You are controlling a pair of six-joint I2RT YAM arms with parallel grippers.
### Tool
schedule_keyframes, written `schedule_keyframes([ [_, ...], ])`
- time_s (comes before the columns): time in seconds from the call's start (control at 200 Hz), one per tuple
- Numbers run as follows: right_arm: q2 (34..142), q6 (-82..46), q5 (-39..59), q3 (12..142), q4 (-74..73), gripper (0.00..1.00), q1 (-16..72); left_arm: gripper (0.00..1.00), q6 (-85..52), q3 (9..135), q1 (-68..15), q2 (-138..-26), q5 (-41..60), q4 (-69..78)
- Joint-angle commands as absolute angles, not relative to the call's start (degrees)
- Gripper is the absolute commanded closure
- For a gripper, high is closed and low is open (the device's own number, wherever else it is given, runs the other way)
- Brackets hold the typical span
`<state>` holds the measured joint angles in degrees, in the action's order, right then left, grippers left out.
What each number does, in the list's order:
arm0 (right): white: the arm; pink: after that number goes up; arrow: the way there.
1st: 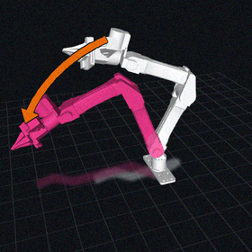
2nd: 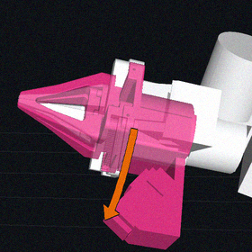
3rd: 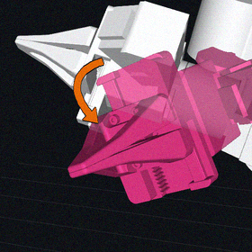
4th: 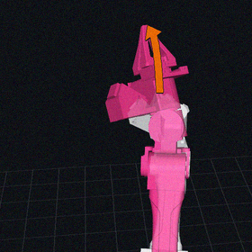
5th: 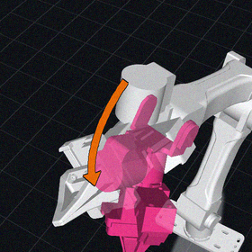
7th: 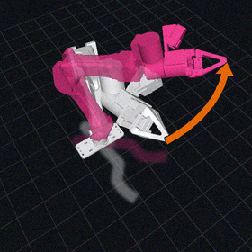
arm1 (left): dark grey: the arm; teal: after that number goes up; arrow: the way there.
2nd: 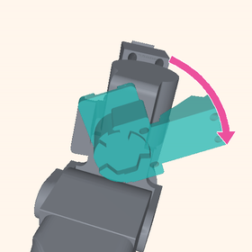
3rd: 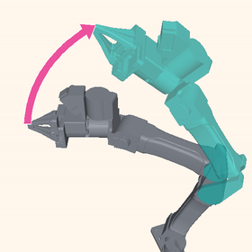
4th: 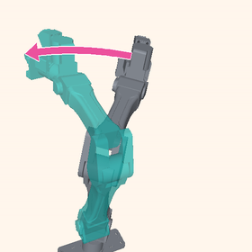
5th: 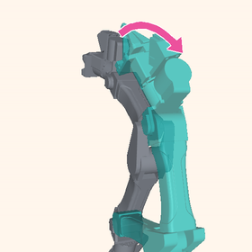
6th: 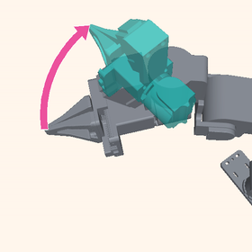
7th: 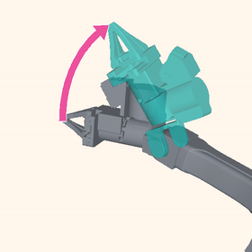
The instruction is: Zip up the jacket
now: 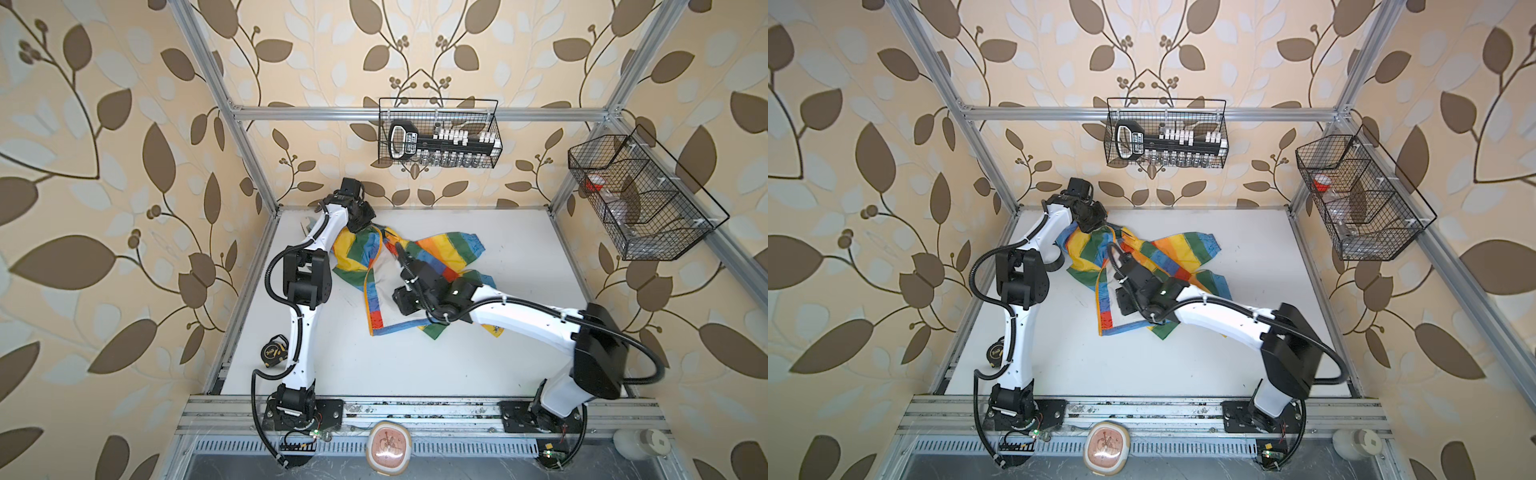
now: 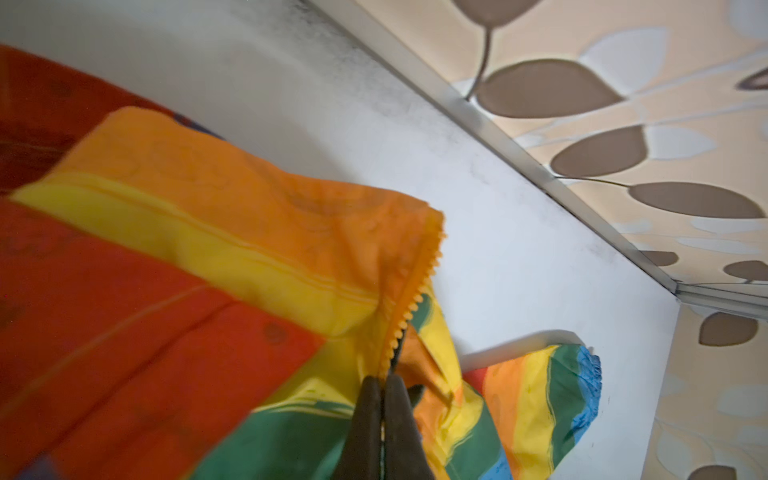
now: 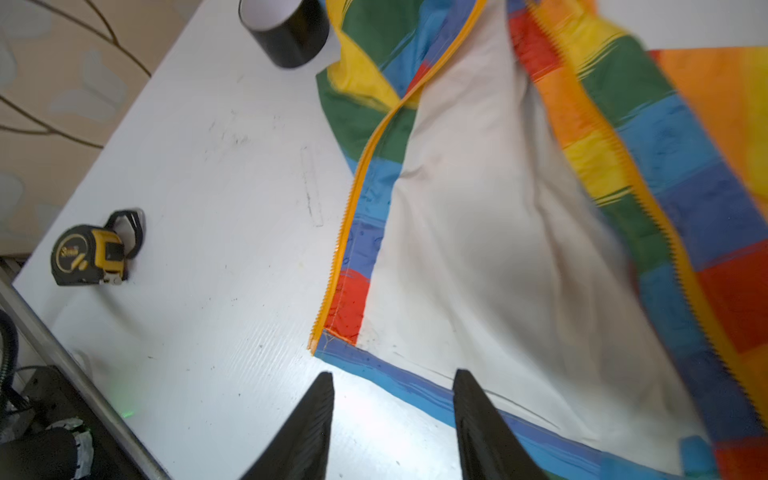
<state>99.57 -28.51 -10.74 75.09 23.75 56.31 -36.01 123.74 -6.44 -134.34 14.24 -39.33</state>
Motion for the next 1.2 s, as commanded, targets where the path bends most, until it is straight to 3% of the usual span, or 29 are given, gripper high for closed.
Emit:
schedule_keyframes([
  [0.0, 106.8, -29.2, -12.4, 80.9, 28.3, 0.46, 59.6, 1.00, -34.4, 120.8, -4.2, -128.3, 17.8, -36.5],
  [0.355, 121.1, -33.6, -16.9, 91.2, 31.2, 0.35, 64.6, 1.00, -33.6, 114.9, -1.8, -127.9, 23.0, -34.6],
  [0.565, 125.1, -34.4, -18.6, 93.5, 32.6, 0.42, 65.3, 1.00, -34.8, 110.7, 0.4, -126.6, 24.9, -31.9],
  [0.815, 127.9, -34.7, -17.7, 93.9, 32.4, 0.43, 66.1, 1.00, -35.3, 108.6, 1.6, -126.0, 26.2, -30.4],
  [0.915, 128.8, -35.3, -17.1, 93.5, 32.3, 0.51, 66.1, 1.00, -35.6, 108.2, 1.8, -126.0, 26.6, -30.1],
  [1.095, 128.4, -36.3, -16.9, 90.7, 30.9, 0.78, 65.8, 1.00, -35.6, 107.5, 2.1, -125.3, 26.7, -29.8],
  [1.195, 126.8, -37.0, -16.4, 88.9, 29.8, 0.88, 65.3, 1.00, -35.6, 107.4, 2.2, -124.9, 26.9, -29.8],
])
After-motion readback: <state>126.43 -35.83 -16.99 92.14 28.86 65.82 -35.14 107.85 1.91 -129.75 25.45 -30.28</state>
